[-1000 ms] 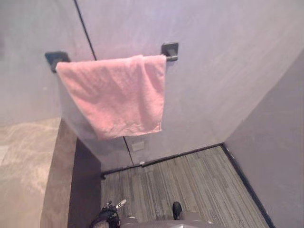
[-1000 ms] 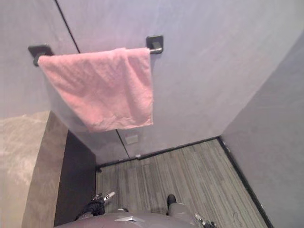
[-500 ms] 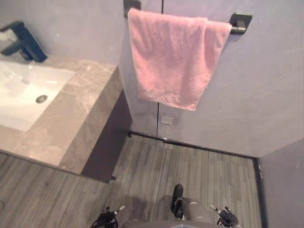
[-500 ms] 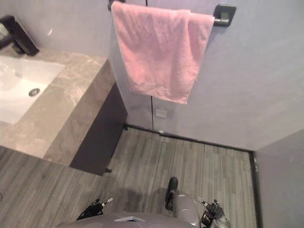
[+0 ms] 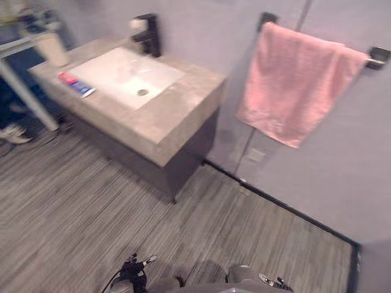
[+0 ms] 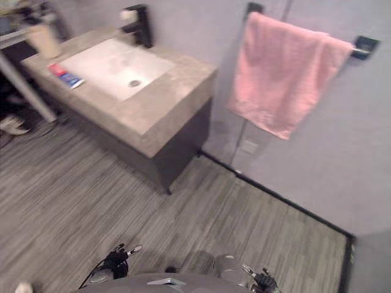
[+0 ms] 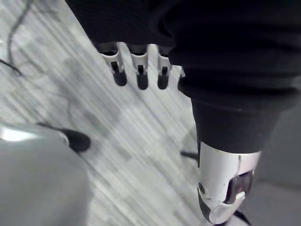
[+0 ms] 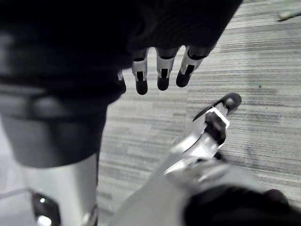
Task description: Organize washtable
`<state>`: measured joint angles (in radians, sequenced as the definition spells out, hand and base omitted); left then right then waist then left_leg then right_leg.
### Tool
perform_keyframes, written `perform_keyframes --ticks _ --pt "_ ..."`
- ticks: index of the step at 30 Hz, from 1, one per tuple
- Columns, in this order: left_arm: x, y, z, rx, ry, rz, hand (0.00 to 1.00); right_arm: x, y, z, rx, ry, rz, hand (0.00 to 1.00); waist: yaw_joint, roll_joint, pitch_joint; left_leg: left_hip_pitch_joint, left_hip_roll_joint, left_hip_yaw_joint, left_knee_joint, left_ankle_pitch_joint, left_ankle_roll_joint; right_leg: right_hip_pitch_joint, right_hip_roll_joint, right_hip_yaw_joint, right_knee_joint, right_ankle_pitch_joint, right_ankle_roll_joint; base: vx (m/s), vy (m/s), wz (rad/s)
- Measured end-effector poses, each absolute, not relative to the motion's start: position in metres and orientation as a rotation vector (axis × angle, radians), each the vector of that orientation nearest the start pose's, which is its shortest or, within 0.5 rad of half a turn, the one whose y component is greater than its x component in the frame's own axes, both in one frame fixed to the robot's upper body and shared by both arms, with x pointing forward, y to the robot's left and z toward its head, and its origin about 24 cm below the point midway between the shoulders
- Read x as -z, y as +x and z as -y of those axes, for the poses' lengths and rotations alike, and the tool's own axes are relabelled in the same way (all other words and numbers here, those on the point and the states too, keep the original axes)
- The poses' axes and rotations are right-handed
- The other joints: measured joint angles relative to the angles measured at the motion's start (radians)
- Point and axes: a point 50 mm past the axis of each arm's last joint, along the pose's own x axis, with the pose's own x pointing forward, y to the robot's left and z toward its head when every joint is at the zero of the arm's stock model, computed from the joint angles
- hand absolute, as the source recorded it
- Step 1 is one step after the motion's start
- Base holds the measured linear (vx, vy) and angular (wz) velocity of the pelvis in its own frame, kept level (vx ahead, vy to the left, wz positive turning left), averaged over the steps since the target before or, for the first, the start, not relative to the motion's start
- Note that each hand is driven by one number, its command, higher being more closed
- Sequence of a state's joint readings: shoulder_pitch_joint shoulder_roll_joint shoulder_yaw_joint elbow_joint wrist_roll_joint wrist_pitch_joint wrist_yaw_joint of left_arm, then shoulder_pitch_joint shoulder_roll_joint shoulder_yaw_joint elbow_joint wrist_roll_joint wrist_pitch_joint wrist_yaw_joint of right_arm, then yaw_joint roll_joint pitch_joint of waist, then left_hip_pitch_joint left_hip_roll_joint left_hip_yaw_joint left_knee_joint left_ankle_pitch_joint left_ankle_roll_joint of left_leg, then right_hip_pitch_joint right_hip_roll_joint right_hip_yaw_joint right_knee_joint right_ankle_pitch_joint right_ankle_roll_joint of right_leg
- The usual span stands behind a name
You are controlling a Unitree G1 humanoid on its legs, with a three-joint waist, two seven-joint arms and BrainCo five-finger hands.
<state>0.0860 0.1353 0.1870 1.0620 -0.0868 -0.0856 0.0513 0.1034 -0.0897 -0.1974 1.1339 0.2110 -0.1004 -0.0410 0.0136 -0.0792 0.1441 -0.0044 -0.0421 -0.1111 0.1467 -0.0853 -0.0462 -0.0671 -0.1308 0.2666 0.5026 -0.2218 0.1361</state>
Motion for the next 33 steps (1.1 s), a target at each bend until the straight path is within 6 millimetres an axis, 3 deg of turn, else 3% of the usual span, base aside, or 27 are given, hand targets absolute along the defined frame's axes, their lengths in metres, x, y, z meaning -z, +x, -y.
perform_keyframes --ticks 1,3,4,6,7,9,10,11,13,15,16,17,18,19,21,25,30,33 --pt "0.155 0.088 -0.233 -0.370 -0.013 -1.046 0.00 0.163 0.083 0.212 0.404 0.164 -1.070 0.00 0.023 0.003 -0.013 -0.060 0.013 -0.020 0.006 0.022 -0.015 0.004 0.005 -0.009 -0.089 -0.006 -0.012 -0.25 -0.118 0.46" --pt "0.155 0.085 -0.237 -0.364 0.017 -1.058 0.00 0.160 0.103 0.202 0.327 0.135 -1.036 0.00 0.030 0.003 -0.010 -0.160 0.032 -0.072 0.058 0.043 -0.048 0.003 0.034 -0.041 -0.170 -0.020 -0.037 -0.37 -0.237 0.91" --pt "0.155 0.087 -0.238 -0.348 0.038 -1.062 0.00 0.158 0.110 0.199 0.298 0.118 -1.016 0.00 0.021 0.020 0.002 -0.234 0.038 -0.129 0.119 0.054 -0.067 0.007 0.062 -0.092 -0.199 -0.040 -0.065 -0.41 -0.260 1.37" --pt "0.156 0.093 -0.229 -0.321 0.035 -1.052 0.00 0.155 0.115 0.205 0.292 0.085 -0.988 0.00 0.033 0.063 0.061 -0.256 0.080 -0.103 0.141 0.089 -0.077 0.016 0.096 -0.179 -0.158 -0.052 -0.104 -0.44 -0.166 1.34" --pt "0.157 0.089 -0.226 -0.322 0.030 -1.063 0.00 0.154 0.116 0.207 0.293 0.079 -0.982 0.00 0.039 0.077 0.082 -0.243 0.103 -0.065 0.108 0.081 -0.051 0.015 0.102 -0.217 -0.129 -0.060 -0.118 -0.46 -0.150 1.18" --pt "0.158 0.085 -0.226 -0.331 0.035 -1.071 0.00 0.154 0.115 0.211 0.290 0.057 -0.980 0.00 0.039 0.059 0.090 -0.263 0.145 0.086 0.128 0.052 -0.018 0.013 0.077 -0.282 -0.131 -0.049 -0.148 -0.44 -0.124 1.16" --pt "0.158 0.084 -0.226 -0.328 0.039 -1.072 0.00 0.153 0.115 0.213 0.293 0.052 -0.982 0.00 0.039 0.061 0.091 -0.307 0.151 0.185 0.270 0.029 0.016 -0.002 0.048 -0.312 -0.139 -0.030 -0.148 -0.36 -0.030 0.91" --pt "0.159 0.082 -0.225 -0.323 0.045 -1.079 0.00 0.154 0.115 0.214 0.295 0.052 -0.986 0.00 0.039 0.063 0.094 -0.317 0.152 0.217 0.357 0.016 0.032 -0.002 0.038 -0.317 -0.151 -0.016 -0.145 -0.29 0.061 0.52" --pt "0.162 0.068 -0.223 -0.328 0.041 -1.116 0.00 0.154 0.115 0.215 0.297 0.053 -0.990 0.00 0.038 0.079 0.084 -0.283 0.173 0.301 0.625 -0.095 0.039 0.011 0.026 -0.326 -0.237 0.052 -0.137 -0.18 0.153 0.13" --pt "0.163 0.064 -0.225 -0.343 0.034 -1.135 0.00 0.154 0.114 0.216 0.303 0.055 -0.991 0.00 0.034 0.101 0.069 -0.197 0.225 0.338 0.675 -0.140 0.032 0.023 0.036 -0.343 -0.288 0.102 -0.106 -0.02 0.224 0.21" --pt "0.163 0.063 -0.224 -0.339 0.034 -1.138 0.00 0.153 0.115 0.220 0.326 0.062 -0.982 0.00 0.027 0.124 0.057 -0.156 0.245 0.373 0.594 -0.198 -0.009 0.011 0.057 -0.362 -0.284 0.113 -0.083 0.03 0.277 0.52" --pt "0.162 0.068 -0.225 -0.335 0.037 -1.126 0.00 0.154 0.114 0.218 0.334 0.078 -0.985 0.00 0.019 0.122 0.054 -0.139 0.230 0.388 0.530 -0.221 -0.006 0.006 0.055 -0.358 -0.292 0.117 -0.074 0.10 0.277 0.79" --pt "0.160 0.074 -0.227 -0.331 0.044 -1.108 0.00 0.155 0.112 0.214 0.338 0.096 -0.998 0.00 0.007 0.097 0.037 -0.103 0.185 0.380 0.403 -0.229 0.000 0.000 0.053 -0.334 -0.320 0.127 -0.064 0.16 0.256 1.20" --pt "0.157 0.083 -0.233 -0.318 0.067 -1.078 0.00 0.159 0.106 0.207 0.355 0.136 -1.017 0.00 -0.008 0.062 0.016 -0.050 0.121 0.365 0.210 -0.202 0.039 0.007 0.049 -0.319 -0.373 0.144 -0.075 0.16 0.184 1.16" --pt "0.157 0.085 -0.231 -0.297 0.076 -1.082 0.00 0.162 0.099 0.200 0.368 0.170 -1.036 0.00 -0.008 0.041 -0.008 -0.044 0.080 0.341 0.136 -0.149 0.042 0.005 0.039 -0.315 -0.393 0.183 -0.070 0.13 0.074 0.70" --pt "0.157 0.088 -0.227 -0.241 0.116 -1.081 0.00 0.162 0.096 0.201 0.385 0.180 -1.042 0.00 -0.011 0.042 -0.037 0.006 0.011 0.315 -0.060 -0.028 0.066 -0.019 0.005 -0.319 -0.392 0.209 -0.059 0.15 0.047 0.26" --pt "0.159 0.086 -0.225 -0.230 0.114 -1.095 0.00 0.163 0.094 0.204 0.409 0.200 -1.054 0.00 -0.008 0.045 -0.042 0.065 -0.004 0.312 -0.237 0.081 0.068 -0.034 0.012 -0.313 -0.418 0.215 -0.048 0.13 -0.051 -0.04" --pt "0.161 0.081 -0.226 -0.236 0.112 -1.117 0.00 0.163 0.094 0.204 0.412 0.204 -1.063 0.00 -0.005 0.041 -0.043 0.073 0.001 0.302 -0.251 0.087 0.068 -0.020 0.018 -0.318 -0.429 0.215 -0.048 0.08 -0.045 0.06"
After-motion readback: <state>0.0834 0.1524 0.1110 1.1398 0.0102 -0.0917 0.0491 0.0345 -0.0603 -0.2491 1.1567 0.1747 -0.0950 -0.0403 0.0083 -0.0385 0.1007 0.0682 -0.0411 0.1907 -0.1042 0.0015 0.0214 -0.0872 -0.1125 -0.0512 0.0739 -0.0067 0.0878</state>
